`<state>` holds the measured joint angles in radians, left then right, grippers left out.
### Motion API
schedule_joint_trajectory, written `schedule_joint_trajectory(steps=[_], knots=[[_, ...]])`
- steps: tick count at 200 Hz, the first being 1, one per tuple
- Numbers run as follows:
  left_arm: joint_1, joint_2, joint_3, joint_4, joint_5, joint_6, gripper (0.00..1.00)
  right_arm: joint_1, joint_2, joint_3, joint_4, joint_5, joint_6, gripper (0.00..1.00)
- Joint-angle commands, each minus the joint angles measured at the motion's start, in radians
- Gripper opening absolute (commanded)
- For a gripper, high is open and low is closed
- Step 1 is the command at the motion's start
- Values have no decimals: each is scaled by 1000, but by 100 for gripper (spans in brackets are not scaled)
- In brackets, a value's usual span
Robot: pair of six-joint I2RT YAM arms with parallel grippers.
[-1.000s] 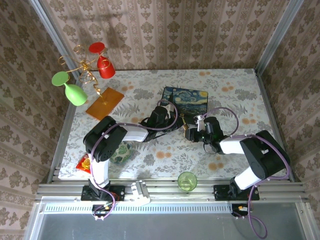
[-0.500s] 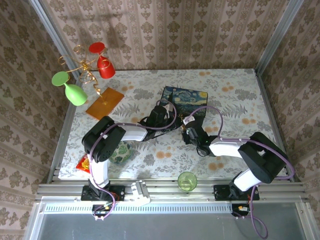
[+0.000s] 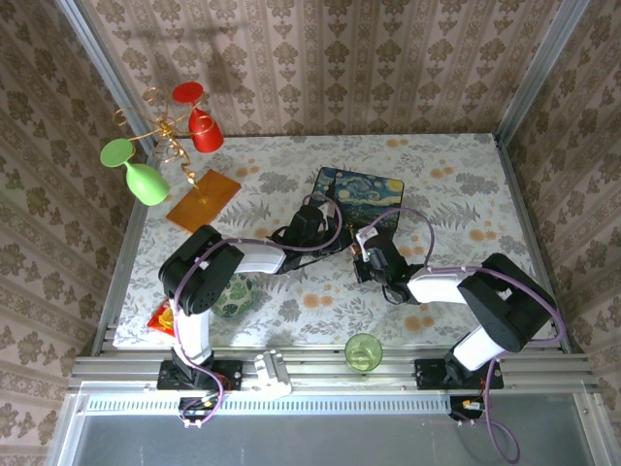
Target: Unlock a padlock with a key
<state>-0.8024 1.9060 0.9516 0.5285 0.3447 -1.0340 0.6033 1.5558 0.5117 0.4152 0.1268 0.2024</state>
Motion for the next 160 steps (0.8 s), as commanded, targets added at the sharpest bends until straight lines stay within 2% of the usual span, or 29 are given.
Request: schedule_joint_trajectory(steps=[1, 36, 72, 92, 98, 106, 132, 160], knots=[[-14, -27, 13, 54, 88, -2, 0, -75, -10, -40, 146, -190, 133, 7], [-14, -25, 8, 60, 91, -1, 0, -181, 14, -97, 293, -399, 242, 6], [-12, -24, 0, 78, 91, -8, 0, -235, 46, -124, 403, -534, 307, 7], [-12, -24, -1, 79, 91, -9, 0, -271, 84, -145, 525, -610, 374, 7], [-12, -23, -3, 79, 90, -9, 0, -273, 82, -144, 504, -580, 363, 6], [-12, -22, -3, 80, 89, -11, 0, -260, 59, -129, 391, -506, 323, 5], [-14, -22, -5, 83, 90, -14, 0, -132, -15, -21, 4, -152, 119, 4], [-14, -25, -2, 84, 91, -16, 0, -37, 9, 56, -113, 82, 93, 4]])
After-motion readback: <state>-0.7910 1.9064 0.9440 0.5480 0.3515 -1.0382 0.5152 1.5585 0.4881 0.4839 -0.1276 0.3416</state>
